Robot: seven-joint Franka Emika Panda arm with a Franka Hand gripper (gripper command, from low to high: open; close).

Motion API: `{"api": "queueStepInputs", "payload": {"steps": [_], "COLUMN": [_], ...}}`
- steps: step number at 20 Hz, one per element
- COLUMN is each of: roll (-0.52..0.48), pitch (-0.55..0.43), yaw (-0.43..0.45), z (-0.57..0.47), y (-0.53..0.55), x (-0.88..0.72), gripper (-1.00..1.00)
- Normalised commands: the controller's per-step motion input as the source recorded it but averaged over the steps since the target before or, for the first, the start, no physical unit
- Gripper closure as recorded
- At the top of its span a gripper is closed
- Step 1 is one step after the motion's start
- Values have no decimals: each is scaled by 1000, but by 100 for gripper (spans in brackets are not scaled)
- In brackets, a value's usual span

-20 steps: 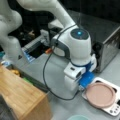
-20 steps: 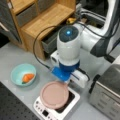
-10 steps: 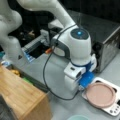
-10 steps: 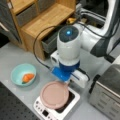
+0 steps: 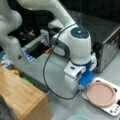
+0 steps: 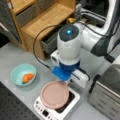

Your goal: Pick up the pan. Place the pan on the table. Pick up the bowl. Place the bowl on the stove.

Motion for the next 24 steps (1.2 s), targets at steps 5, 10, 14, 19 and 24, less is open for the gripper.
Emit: {"api": "queueStepInputs", "payload": {"steps": [5, 10, 14, 19, 24], "roll": [-79, -74, -76, -68, -60], "pitch": [49, 7, -45, -101, -162], "yaw": [38, 79, 117, 150, 193], "z": [250, 113, -51, -124, -69], "y": [-16, -119, -173, -162, -137], "x": [-189, -358, -444, -445, -594], "gripper": [100, 100, 100, 100, 100]}}
